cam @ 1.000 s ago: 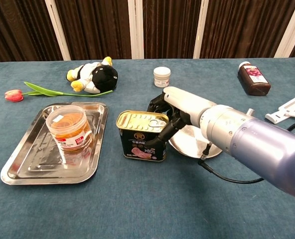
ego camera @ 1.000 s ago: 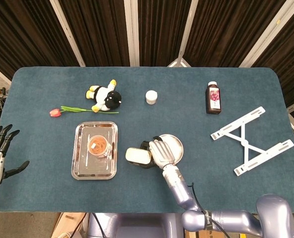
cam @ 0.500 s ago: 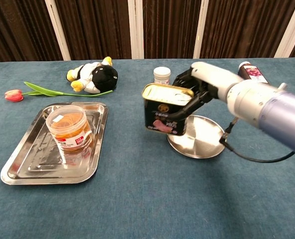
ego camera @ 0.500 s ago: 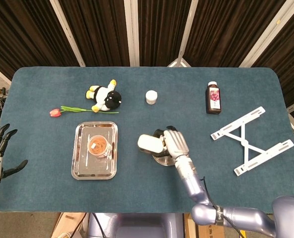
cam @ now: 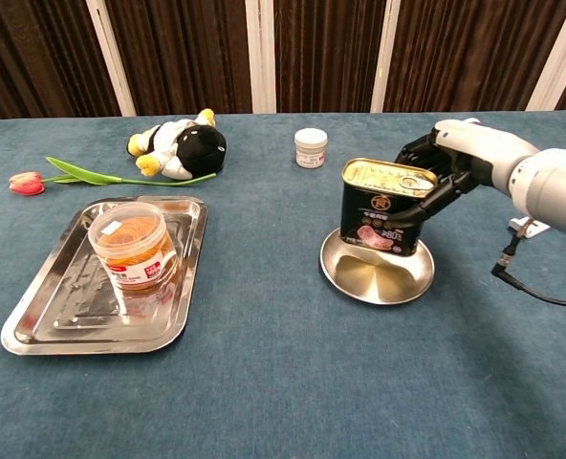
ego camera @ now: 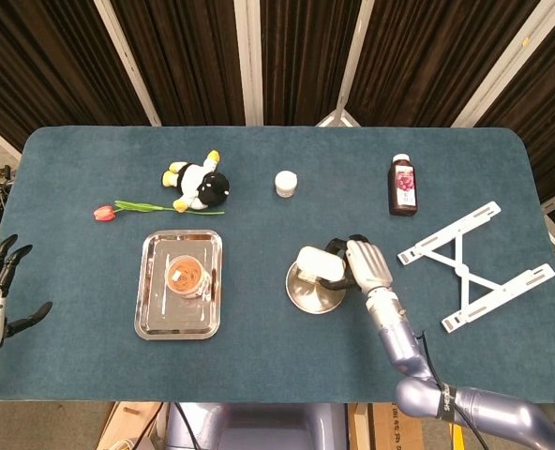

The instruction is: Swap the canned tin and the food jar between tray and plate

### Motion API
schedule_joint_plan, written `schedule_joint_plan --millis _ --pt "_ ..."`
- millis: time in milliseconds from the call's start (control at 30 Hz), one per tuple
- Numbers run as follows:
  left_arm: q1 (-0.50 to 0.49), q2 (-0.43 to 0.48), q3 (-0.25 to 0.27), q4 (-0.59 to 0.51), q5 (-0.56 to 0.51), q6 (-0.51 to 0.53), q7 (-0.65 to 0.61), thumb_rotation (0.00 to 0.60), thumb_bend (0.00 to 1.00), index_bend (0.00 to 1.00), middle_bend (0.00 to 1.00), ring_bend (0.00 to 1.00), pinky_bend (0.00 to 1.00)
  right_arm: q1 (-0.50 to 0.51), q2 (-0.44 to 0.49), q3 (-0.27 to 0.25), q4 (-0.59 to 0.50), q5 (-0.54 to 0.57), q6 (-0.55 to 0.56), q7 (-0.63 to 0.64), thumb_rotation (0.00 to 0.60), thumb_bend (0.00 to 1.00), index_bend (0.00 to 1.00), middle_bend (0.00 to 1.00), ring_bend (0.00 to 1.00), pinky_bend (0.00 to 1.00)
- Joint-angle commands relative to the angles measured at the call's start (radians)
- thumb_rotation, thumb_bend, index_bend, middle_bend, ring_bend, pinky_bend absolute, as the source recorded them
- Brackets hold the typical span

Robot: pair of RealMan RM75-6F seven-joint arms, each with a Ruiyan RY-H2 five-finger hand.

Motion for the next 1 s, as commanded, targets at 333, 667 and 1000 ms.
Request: schedule_joint_plan --millis 333,667,1000 --pt "0.001 -0.014 -0.007 0.005 -0.002 0.000 0.014 0.600 0.21 0.17 0.07 0.02 0.15 -0.016 0.003 -0.043 0.051 -0.074 -0.060 0.081 0.600 0.35 0.58 0.55 0.54 0.10" --pt "0.005 -0.016 -0.017 0.001 -0.011 0.002 0.016 0.600 0.21 0.17 0.07 0.02 0.15 0.000 0.041 -0.076 0.014 -0.060 -0.071 -0.015 0.600 0.02 0.02 0.03 0.04 0.00" --pt "0.008 0.004 -0.007 -0.018 -0.023 -0.028 0.031 0.600 0.21 0.17 0.07 0.01 0.15 -0.102 0.271 -0.101 -0.163 -0.136 0.055 -0.024 0.600 0.00 0.00 0.00 0.00 0.00"
